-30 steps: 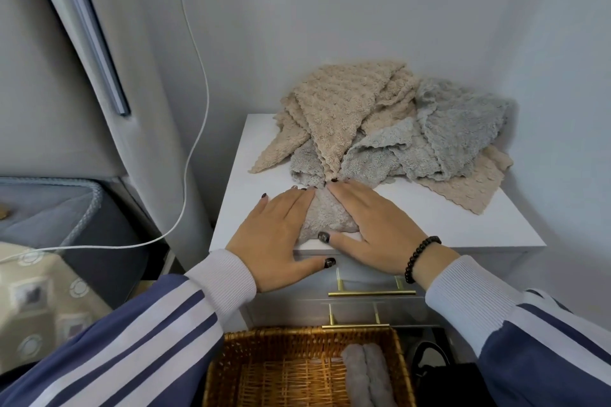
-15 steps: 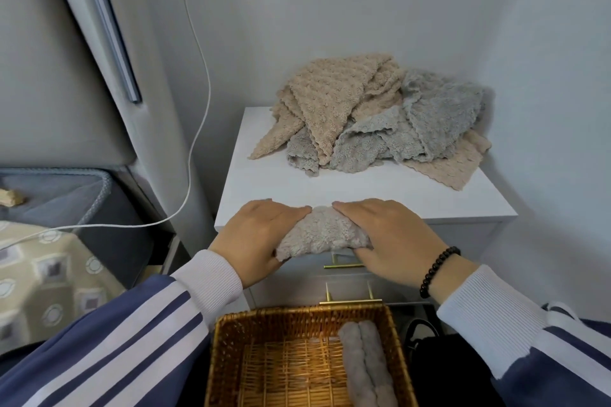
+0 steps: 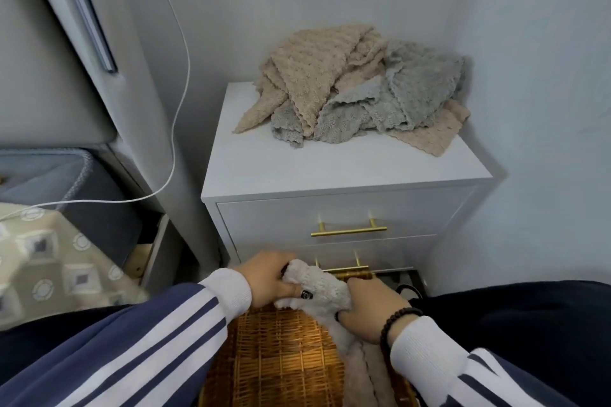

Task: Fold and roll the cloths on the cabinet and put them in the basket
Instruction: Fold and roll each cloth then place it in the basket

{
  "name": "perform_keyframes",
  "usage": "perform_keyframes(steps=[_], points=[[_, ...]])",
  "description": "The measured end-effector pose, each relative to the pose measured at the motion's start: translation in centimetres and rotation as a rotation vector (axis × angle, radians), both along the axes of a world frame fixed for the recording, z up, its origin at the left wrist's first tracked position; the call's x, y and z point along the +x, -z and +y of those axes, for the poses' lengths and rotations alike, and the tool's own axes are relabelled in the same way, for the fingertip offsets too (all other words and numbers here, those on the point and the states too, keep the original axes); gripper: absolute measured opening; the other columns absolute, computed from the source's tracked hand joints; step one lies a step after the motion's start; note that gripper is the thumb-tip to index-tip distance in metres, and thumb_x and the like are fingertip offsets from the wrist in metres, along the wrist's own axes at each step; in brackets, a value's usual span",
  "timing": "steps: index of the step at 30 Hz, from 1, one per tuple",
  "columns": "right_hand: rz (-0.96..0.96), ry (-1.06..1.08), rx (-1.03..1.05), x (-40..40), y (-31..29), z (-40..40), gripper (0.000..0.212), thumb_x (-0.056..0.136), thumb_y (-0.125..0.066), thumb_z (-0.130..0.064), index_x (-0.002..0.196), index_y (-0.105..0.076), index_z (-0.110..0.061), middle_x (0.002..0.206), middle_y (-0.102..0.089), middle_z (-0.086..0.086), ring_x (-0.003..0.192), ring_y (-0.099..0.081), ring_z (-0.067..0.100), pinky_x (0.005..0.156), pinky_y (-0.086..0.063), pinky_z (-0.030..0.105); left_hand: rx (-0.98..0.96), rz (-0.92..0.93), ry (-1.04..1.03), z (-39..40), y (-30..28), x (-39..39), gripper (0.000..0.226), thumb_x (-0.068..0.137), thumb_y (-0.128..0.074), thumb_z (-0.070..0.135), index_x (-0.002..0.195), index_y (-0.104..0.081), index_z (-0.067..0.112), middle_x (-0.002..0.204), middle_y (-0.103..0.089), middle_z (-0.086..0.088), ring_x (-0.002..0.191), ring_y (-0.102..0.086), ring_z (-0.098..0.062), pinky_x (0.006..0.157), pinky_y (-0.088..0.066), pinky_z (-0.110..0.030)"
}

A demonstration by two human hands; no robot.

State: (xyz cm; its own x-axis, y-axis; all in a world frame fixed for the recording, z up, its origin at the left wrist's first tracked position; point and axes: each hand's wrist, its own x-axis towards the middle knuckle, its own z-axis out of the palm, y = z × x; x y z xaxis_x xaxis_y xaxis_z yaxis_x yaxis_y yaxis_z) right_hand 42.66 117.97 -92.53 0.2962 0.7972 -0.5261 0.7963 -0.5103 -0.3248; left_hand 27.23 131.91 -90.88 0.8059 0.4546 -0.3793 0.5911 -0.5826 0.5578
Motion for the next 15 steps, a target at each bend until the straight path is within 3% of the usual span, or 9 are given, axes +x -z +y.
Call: perform_keyframes(steps=[4, 10, 13, 15], points=[[0.053, 0.123, -0.081, -1.0, 6.4, 0.1, 0.046, 0.073, -0.050, -0.039, 0.117, -0.050, -0.025, 0.124, -0.045, 0.002, 0.110, -0.052, 0.025, 0.088, -0.046, 0.033, -0.074, 0.138, -0.047, -0.6, 4.9, 0.4, 0.042, 0.084, -0.068, 0.037, 0.121, -0.057, 0.021, 0.116, -0.064, 0.002, 0.108, -0.059, -0.018, 0.089, -0.044, -0.027], [0.256, 0.274, -0.120, -2.9, 9.2, -0.7, 0.014, 0.083, -0.051, -0.027, 0.087, -0.062, -0.019, 0.091, -0.065, 0.002, 0.079, -0.059, 0.020, 0.055, -0.042, 0.022, -0.184, 0.179, -0.181, -0.5, 9.4, 0.5, 0.043, 0.084, -0.068, 0.031, 0.122, -0.054, 0.017, 0.115, -0.062, 0.000, 0.104, -0.058, -0.018, 0.089, -0.048, -0.029], [0.296, 0.349, -0.119, -3.1, 10.6, -0.2, 0.012, 0.081, -0.052, -0.025, 0.073, -0.059, -0.021, 0.089, -0.067, 0.004, 0.084, -0.063, 0.023, 0.067, -0.051, 0.026, -0.209, 0.215, -0.271, -0.2, 11.8, 0.4, 0.048, 0.083, -0.069, 0.037, 0.126, -0.052, 0.020, 0.122, -0.060, 0.002, 0.107, -0.057, -0.015, 0.093, -0.047, -0.027], [0.319, 0.415, -0.148, -3.1, 11.8, 0.2, 0.014, 0.075, -0.052, -0.029, 0.077, -0.063, -0.020, 0.089, -0.067, 0.002, 0.083, -0.064, 0.021, 0.075, -0.056, 0.031, -0.207, 0.248, -0.352, -0.2, 13.2, 0.5, 0.056, 0.086, -0.064, 0.041, 0.134, -0.046, 0.020, 0.130, -0.056, 0.002, 0.115, -0.055, -0.017, 0.096, -0.044, -0.024]])
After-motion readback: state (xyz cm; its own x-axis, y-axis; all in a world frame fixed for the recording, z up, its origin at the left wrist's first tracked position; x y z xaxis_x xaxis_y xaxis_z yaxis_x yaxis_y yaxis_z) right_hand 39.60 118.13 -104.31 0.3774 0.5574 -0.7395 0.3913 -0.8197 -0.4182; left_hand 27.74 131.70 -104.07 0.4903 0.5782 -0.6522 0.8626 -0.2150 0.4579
